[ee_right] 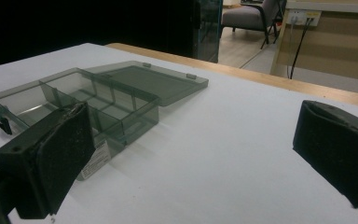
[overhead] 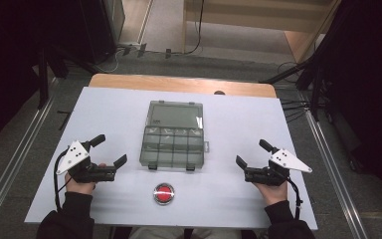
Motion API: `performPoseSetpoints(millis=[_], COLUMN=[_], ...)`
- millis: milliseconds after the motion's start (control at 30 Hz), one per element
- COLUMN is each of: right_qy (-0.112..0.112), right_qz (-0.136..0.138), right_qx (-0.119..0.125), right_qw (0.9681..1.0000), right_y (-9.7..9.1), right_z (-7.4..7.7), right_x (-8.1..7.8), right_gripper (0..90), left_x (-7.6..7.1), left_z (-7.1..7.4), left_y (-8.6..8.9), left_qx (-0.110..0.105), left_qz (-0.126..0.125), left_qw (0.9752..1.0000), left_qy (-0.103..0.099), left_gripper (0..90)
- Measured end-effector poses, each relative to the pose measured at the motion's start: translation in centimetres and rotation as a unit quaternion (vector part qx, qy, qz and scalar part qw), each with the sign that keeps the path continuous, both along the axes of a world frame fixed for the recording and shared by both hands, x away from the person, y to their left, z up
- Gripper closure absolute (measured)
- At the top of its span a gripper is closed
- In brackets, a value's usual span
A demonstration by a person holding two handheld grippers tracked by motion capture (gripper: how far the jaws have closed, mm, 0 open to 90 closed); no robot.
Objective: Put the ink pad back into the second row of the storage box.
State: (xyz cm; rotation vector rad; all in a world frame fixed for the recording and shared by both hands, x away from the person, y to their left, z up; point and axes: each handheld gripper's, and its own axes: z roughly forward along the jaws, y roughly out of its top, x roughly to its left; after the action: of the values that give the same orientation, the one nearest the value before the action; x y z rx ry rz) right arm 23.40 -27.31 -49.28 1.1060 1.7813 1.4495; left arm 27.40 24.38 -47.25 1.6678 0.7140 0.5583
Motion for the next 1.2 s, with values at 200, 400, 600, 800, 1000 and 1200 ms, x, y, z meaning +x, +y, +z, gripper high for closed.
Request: performPoseSetpoints(millis=[200,400,600,800,1000,1200], right_qy=[0.004,0.004,0.012,0.019,0.028,0.038], right_qz=[0.002,0.009,0.019,0.027,0.04,0.055], right_qx=[-0.008,-0.008,-0.018,-0.025,-0.033,-0.043], right_qw=[1.0,0.9999,0.9996,0.9991,0.9982,0.9969], right_y=[0.1,0.3,0.7,1.0,1.5,2.1], right_z=[-0.1,-0.1,-0.3,-0.4,-0.7,-1.0], right_x=[0.0,-0.2,-0.2,-0.1,0.0,0.0], right_gripper=[0.0,0.0,0.0,0.0,0.0,0.0], left_x=[0.1,0.1,0.1,0.1,0.2,0.2], left_z=[0.0,0.0,0.0,0.0,-0.1,-0.1], left_y=[-0.1,-0.1,-0.1,0.0,0.0,-0.1], left_qx=[-0.003,-0.006,-0.007,-0.008,-0.008,-0.007], left_qz=[-0.001,-0.001,0.001,-0.001,-0.002,-0.005], left_qw=[1.0,1.0,0.9999,0.9999,0.9999,0.9998], left_qy=[0.002,0.006,0.008,0.011,0.015,0.018], left_gripper=[0.0,0.0,0.0,0.0,0.0,0.0])
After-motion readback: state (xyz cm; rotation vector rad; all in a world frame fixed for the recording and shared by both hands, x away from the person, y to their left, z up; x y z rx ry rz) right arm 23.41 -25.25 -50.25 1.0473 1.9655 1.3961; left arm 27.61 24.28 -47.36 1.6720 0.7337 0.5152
